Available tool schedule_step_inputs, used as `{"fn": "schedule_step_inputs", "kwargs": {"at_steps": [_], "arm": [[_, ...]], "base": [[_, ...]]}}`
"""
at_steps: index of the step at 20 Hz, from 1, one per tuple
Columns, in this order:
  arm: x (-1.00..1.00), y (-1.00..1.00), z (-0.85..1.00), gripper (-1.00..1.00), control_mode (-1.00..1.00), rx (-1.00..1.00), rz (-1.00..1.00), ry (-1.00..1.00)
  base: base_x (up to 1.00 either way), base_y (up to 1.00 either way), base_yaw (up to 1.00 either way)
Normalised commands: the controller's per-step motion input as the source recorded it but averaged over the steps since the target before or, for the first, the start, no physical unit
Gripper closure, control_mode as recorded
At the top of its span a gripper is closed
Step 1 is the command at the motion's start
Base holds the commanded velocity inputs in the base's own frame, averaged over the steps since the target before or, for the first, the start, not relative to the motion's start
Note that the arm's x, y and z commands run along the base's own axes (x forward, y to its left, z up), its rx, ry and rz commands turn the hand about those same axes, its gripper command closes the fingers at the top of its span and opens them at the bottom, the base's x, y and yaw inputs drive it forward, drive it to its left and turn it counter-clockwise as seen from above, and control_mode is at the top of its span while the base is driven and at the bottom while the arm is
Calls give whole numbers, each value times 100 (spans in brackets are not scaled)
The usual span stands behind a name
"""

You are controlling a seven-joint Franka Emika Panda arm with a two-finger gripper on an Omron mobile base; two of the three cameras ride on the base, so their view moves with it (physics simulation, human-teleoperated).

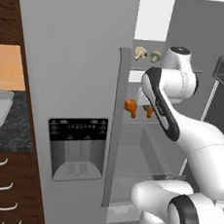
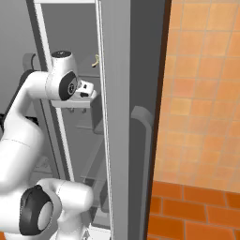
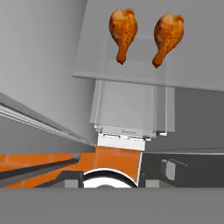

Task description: Place one mushroom and one chicken drumstick in each tupperware on the nearby counter, to pack two identical lunches.

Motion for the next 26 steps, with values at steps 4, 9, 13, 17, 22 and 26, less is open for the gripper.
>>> {"fn": "schedule_step_inputs", "kwargs": {"at_steps": [4, 9, 13, 17, 22, 26], "arm": [[1, -32, -42, -100, -100, -2, -4, -18], [16, -70, -66, -100, -100, -2, -3, -32], [11, -42, -38, -100, -100, 0, -5, -18], [50, -6, -10, -100, -100, 0, -12, 0], [83, -12, 0, -100, -100, 10, -9, 0], [62, -16, 0, -100, -100, 9, 0, 0]], "base": [[0, 0, 0], [0, 0, 0], [0, 0, 0], [0, 0, 0], [0, 0, 0], [0, 0, 0]]}}
